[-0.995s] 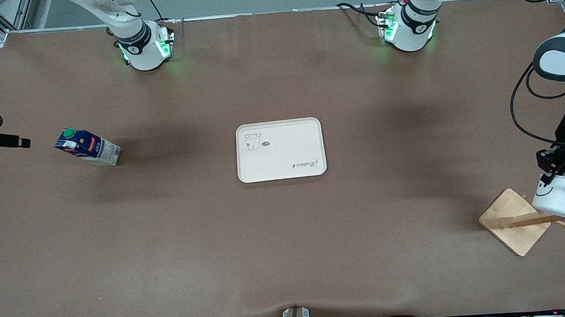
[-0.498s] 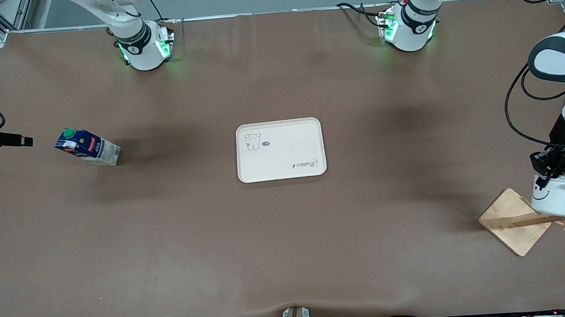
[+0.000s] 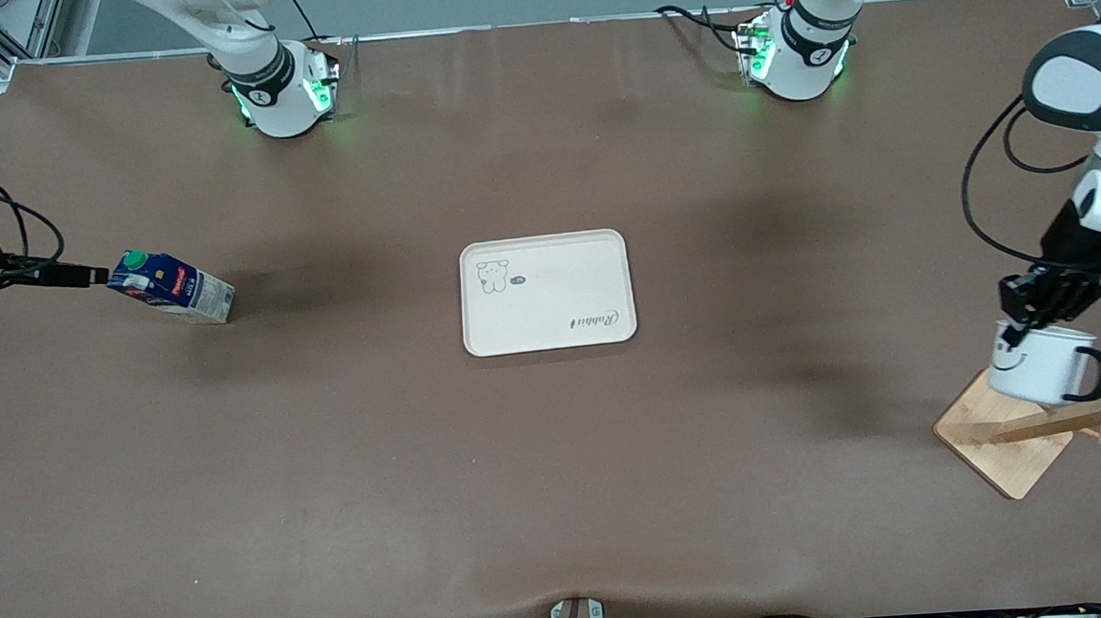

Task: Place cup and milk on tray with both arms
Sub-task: 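Lift the white mug off the stand and move it over the tray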

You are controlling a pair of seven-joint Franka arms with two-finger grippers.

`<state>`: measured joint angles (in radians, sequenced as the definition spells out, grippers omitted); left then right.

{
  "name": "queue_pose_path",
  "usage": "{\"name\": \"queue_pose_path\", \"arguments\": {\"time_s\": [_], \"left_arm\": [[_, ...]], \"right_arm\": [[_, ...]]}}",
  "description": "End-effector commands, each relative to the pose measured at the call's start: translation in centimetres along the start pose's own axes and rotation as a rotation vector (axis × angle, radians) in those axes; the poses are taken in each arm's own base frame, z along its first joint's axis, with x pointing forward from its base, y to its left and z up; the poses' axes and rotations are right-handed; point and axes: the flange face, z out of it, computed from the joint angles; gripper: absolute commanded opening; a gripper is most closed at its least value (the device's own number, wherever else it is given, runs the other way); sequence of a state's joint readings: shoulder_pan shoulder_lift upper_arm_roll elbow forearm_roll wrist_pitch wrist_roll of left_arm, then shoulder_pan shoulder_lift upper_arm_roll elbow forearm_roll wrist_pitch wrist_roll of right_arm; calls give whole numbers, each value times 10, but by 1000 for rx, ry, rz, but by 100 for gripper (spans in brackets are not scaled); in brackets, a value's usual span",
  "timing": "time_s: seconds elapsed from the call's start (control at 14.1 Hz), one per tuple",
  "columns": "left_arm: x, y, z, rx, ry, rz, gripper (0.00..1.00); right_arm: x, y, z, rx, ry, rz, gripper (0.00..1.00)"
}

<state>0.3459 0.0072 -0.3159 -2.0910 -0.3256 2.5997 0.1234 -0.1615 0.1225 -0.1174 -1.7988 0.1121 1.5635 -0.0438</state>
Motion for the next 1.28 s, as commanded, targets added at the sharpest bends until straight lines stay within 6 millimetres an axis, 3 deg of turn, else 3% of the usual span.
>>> {"name": "queue_pose_path", "arguments": {"time_s": [0.0, 0.28, 0.64, 0.78, 0.92, 1.07, 1.21], "left_arm": [[-9, 43, -12, -26, -46, -69, 0], [-37, 119, 5, -27, -139, -122, 0], [-75, 226, 52, -4, -310, -70, 0], [-106, 279, 65, 15, -400, -50, 0], [-130, 320, 83, 71, -467, -67, 0], [-166, 368, 99, 104, -560, -87, 0], [-190, 395, 118, 131, -571, -76, 0]], "right_arm": [[-34, 9, 28, -4, 50, 25, 100], [-41, 26, 52, 3, 94, 53, 100], [-55, 40, 91, 9, 177, 79, 100], [-56, 45, 95, 11, 183, 90, 100], [-58, 47, 100, 10, 210, 93, 100], [-65, 51, 113, 9, 266, 100, 100], [-72, 51, 125, 9, 279, 103, 100]]}}
